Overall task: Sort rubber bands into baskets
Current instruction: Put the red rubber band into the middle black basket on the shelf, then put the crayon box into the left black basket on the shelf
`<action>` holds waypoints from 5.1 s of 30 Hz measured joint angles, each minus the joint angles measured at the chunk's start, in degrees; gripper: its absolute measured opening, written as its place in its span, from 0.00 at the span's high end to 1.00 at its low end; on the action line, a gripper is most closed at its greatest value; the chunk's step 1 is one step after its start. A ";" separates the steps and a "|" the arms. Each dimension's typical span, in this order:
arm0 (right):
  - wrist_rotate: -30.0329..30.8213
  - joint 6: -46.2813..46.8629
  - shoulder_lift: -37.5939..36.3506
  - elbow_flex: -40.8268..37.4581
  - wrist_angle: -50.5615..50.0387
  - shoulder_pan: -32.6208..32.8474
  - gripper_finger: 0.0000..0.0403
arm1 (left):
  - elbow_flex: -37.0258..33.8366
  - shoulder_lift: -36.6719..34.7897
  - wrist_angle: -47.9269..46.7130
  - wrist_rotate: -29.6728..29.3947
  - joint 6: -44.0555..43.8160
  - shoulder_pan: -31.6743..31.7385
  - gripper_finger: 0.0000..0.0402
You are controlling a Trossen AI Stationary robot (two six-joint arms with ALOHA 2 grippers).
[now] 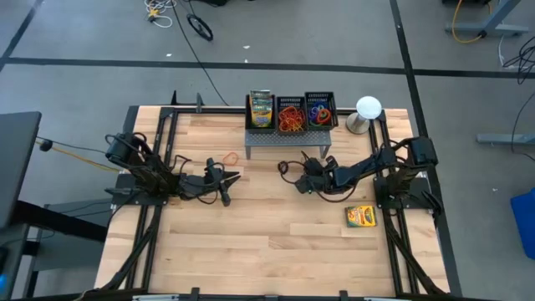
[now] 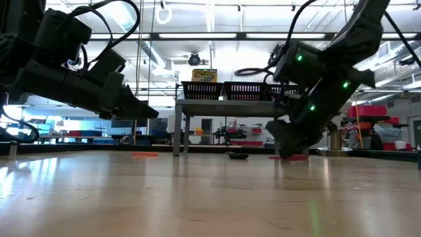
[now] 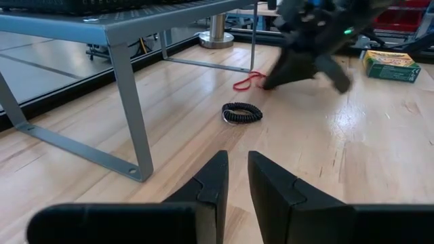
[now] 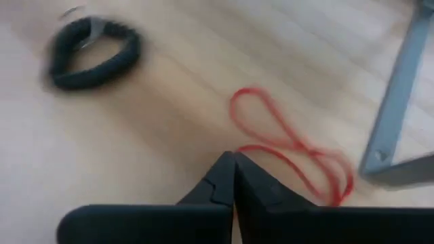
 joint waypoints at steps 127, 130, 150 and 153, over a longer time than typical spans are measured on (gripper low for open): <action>-45.85 18.71 4.22 17.25 -76.66 40.59 1.00 | 19.19 20.04 -4.72 22.24 3.22 -6.75 0.84; -45.83 21.24 1.45 13.42 -70.93 40.62 1.00 | 19.19 20.04 -4.62 22.23 3.21 -6.75 0.84; -23.17 27.68 -7.65 15.87 -57.34 38.12 0.98 | 19.19 20.04 -4.26 22.22 3.18 -6.69 0.84; -25.37 40.99 -9.53 14.55 -64.72 38.23 0.97 | 19.19 20.04 -4.26 22.22 3.18 -6.69 0.84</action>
